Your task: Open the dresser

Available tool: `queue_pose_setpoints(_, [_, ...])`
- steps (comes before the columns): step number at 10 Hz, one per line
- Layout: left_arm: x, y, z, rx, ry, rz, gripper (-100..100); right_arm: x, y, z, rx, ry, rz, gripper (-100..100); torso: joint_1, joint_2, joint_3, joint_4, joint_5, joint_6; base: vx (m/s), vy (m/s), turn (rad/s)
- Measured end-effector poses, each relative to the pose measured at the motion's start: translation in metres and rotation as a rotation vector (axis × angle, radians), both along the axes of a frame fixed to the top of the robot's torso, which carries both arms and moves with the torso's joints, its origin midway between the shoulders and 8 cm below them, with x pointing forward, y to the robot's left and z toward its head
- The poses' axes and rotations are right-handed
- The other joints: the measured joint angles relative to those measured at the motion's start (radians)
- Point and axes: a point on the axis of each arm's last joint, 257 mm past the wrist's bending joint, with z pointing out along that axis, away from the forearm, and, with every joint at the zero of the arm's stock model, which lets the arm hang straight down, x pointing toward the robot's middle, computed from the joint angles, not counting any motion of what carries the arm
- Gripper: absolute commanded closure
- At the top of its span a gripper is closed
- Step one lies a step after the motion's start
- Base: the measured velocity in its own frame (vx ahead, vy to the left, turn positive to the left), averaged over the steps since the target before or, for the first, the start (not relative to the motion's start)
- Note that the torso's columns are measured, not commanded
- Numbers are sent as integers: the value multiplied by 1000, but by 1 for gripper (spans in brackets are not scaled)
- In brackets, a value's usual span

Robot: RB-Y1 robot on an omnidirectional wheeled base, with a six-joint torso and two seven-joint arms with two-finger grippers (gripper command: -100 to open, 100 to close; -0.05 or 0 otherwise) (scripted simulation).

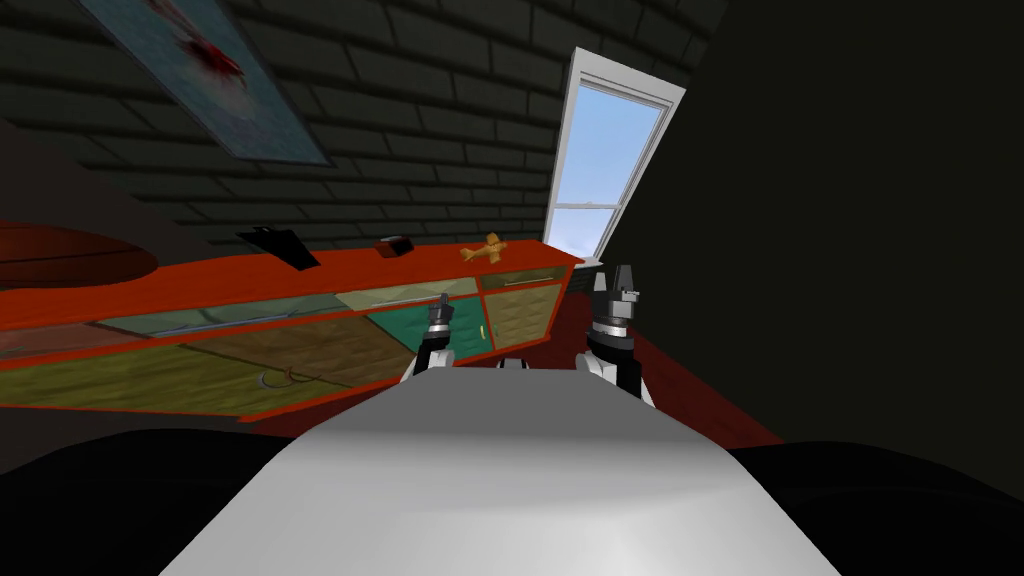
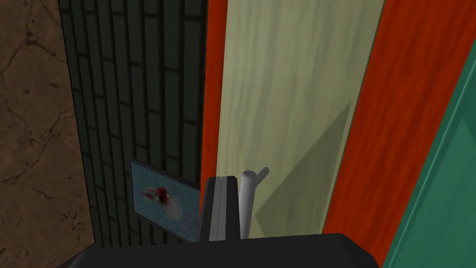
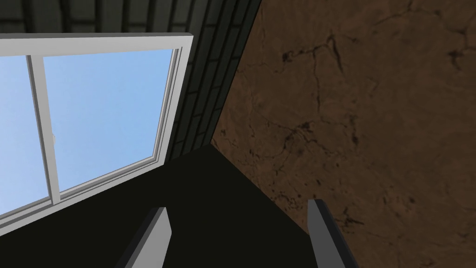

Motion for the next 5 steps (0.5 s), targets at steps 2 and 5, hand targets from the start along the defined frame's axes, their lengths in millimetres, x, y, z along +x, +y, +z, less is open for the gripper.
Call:
queue_pose_setpoints(2, [2,5,-6,-11,11,-4,-100,0,0,0,0,0,0,0,0,-4,-2,-2,1,1,-18,-75,-16])
queue_pose_setpoints(5, [10,4,-47,-33,103,-13,-100,0,0,0,0,0,0,0,5,22,11,20,-9,-13,18,-55,15])
